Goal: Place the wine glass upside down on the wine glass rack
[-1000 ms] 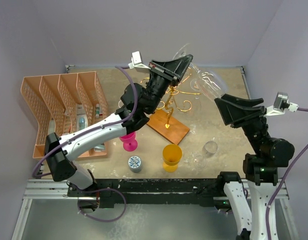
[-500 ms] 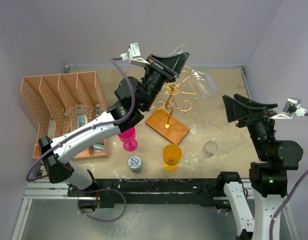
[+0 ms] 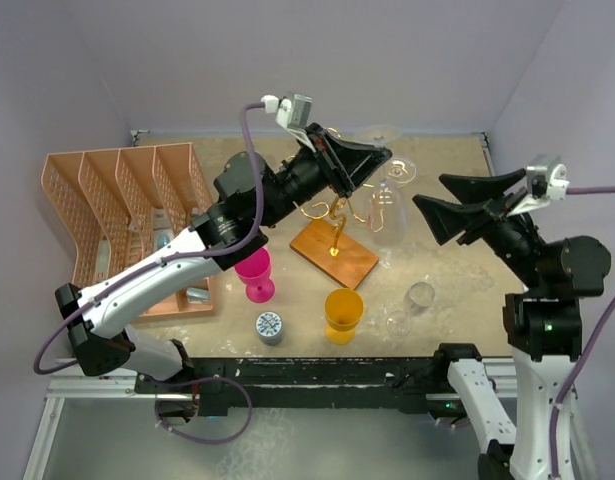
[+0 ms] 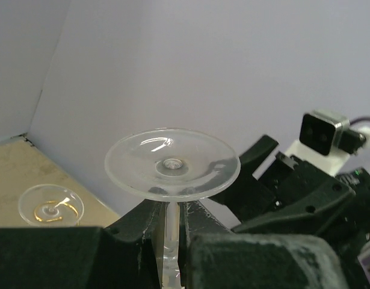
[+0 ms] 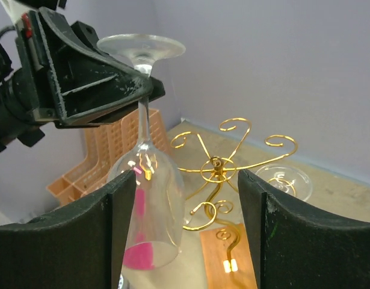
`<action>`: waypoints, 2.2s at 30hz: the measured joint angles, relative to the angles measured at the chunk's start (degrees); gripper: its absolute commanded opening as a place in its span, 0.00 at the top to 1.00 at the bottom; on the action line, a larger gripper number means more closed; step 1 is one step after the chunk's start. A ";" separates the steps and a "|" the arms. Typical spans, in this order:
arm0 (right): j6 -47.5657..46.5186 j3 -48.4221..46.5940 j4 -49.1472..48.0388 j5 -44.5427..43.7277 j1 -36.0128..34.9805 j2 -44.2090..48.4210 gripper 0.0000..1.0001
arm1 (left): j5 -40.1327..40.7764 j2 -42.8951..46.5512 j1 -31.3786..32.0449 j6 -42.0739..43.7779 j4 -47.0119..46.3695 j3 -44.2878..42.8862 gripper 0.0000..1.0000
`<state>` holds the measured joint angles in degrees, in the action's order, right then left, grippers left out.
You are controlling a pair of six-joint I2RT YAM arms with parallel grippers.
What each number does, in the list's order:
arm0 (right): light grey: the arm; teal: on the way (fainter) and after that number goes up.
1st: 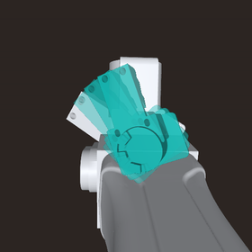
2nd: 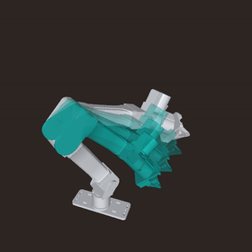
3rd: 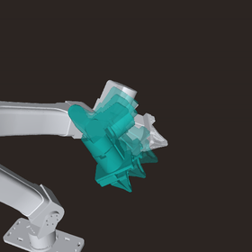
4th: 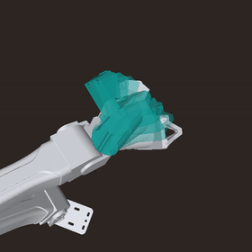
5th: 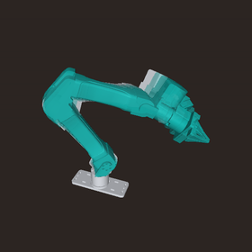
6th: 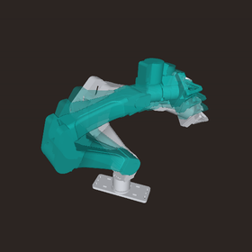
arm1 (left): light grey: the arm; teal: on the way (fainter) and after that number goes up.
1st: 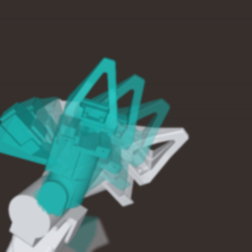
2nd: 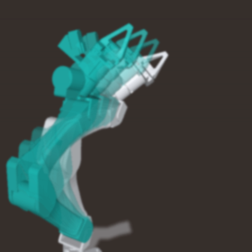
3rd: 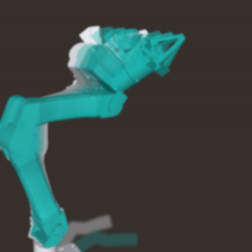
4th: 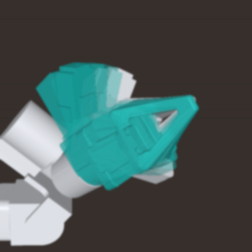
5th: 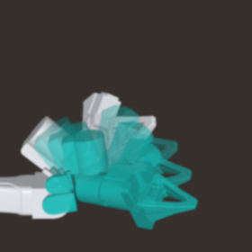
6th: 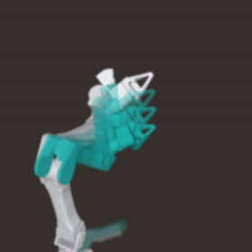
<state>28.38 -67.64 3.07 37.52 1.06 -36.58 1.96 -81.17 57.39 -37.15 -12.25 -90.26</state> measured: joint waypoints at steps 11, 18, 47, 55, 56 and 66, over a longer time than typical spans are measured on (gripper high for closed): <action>-2.21 1.38 -4.94 14.86 -0.04 -4.85 0.34 | -10.86 1.53 0.00 5.90 2.14 3.87 1.00; 3.89 6.45 -13.27 20.98 -0.04 -4.22 0.36 | -13.49 1.60 0.02 6.91 -0.15 6.47 1.00; 16.50 15.98 -28.02 23.47 -1.53 -4.44 0.81 | -18.95 -2.84 1.60 4.55 -8.41 7.61 1.00; 19.17 18.14 -33.31 21.22 -3.61 -4.28 1.00 | -19.41 -3.15 1.62 3.48 -9.55 7.61 1.00; 19.43 18.21 -33.64 20.39 -4.09 -4.28 1.00 | -19.52 -3.15 1.62 3.50 -9.99 7.61 1.00; 15.37 18.38 -31.67 14.08 -8.24 -4.20 1.00 | -17.66 -2.43 1.62 3.56 -9.68 7.61 0.64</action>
<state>43.75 -49.25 -28.60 51.59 -7.18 -40.77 -15.70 -83.59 59.00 -33.58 -21.93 -82.65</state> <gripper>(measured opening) 0.039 0.226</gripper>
